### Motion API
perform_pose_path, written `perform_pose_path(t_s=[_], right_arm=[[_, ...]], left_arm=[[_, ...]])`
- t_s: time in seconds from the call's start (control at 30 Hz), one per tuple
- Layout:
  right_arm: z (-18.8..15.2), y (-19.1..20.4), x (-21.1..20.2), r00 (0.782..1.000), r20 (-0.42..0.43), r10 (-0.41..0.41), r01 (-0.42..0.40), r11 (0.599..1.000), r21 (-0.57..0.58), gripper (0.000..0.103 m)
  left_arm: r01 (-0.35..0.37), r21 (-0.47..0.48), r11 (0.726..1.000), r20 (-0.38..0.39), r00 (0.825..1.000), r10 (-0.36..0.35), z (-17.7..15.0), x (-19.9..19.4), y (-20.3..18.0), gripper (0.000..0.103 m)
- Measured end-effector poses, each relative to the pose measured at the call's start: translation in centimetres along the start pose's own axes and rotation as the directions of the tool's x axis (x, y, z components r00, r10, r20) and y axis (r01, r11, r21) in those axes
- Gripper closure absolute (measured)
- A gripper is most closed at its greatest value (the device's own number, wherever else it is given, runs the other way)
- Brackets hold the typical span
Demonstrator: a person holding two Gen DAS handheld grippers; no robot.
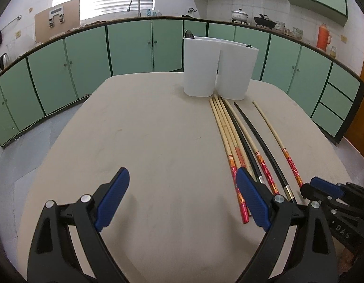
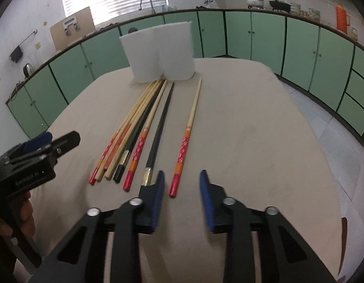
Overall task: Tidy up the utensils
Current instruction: 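Grasp a red-patterned chopstick with the right tool, then grasp another red-patterned chopstick with the left tool while the right tool holds its chopstick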
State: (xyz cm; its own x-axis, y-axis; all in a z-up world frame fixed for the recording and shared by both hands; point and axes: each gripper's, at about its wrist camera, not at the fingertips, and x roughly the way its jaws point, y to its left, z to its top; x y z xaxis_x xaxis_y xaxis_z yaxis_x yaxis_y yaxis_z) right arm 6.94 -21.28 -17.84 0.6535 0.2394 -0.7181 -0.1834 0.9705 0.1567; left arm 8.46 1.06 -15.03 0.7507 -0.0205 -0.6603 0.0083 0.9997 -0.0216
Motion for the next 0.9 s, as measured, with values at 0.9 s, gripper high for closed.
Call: perform_pose_path(t_s=[0.9], right_arm=[[-0.2, -2.3, -0.4, 0.999, 0.006, -0.049, 0.049, 0.996, 0.072, 0.097]], left_arm=[[0.086, 0.121, 0.989, -0.132, 0.989, -0.07, -1.9, 1.2, -3.5, 0.028]])
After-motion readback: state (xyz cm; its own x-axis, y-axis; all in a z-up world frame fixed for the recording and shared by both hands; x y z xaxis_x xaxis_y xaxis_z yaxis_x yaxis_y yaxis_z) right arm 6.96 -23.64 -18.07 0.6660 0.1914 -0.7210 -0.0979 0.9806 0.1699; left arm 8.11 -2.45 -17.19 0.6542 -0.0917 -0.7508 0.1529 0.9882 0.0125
